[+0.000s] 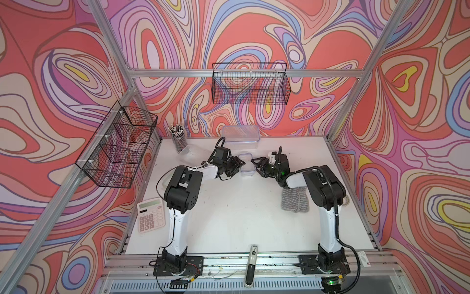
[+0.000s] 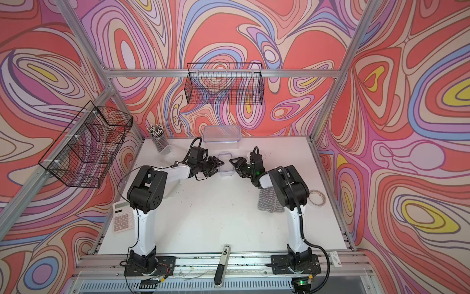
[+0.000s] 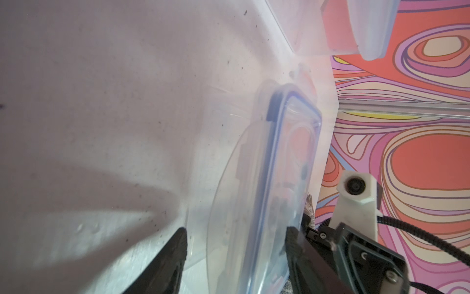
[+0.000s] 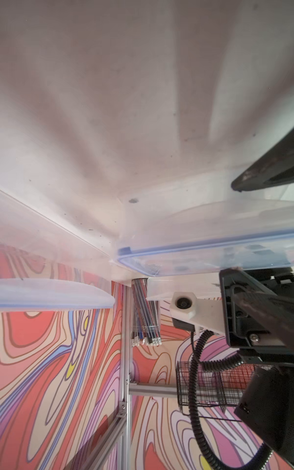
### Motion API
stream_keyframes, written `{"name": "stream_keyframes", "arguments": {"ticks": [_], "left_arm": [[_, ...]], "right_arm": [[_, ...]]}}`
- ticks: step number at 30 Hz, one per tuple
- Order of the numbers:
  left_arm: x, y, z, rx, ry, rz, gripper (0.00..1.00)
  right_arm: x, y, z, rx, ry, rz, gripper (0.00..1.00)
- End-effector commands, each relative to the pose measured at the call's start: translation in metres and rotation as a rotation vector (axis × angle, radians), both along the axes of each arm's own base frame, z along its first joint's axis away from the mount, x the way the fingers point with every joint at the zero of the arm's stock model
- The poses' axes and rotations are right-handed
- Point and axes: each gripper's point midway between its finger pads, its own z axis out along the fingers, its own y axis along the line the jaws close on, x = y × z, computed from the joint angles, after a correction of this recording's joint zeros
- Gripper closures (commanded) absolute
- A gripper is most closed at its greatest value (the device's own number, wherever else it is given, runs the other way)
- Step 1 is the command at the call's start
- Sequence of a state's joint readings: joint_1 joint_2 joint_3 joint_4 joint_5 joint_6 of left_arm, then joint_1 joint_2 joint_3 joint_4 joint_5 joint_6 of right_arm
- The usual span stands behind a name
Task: Wipe the insides of the lunch boxes
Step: Open the fastener of the lunch box.
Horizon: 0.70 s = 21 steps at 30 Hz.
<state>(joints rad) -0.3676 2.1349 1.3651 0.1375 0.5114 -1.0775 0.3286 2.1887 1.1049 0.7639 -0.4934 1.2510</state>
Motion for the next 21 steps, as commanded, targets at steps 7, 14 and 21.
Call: {"name": "stream_keyframes", "arguments": {"ticks": [7, 14, 21], "left_arm": [[-0.007, -0.005, -0.001, 0.022, 0.012, -0.002, 0.43], [-0.011, -0.011, -0.001, 0.024, 0.016, -0.012, 0.46], [-0.013, -0.016, -0.003, 0.030, 0.026, -0.025, 0.47]], "right_arm": [[0.012, -0.010, 0.019, 0.192, -0.074, -0.123, 0.46], [0.013, -0.010, 0.018, 0.236, -0.069, -0.149, 0.52], [0.013, -0.007, 0.012, 0.290, -0.053, -0.173, 0.62]]}}
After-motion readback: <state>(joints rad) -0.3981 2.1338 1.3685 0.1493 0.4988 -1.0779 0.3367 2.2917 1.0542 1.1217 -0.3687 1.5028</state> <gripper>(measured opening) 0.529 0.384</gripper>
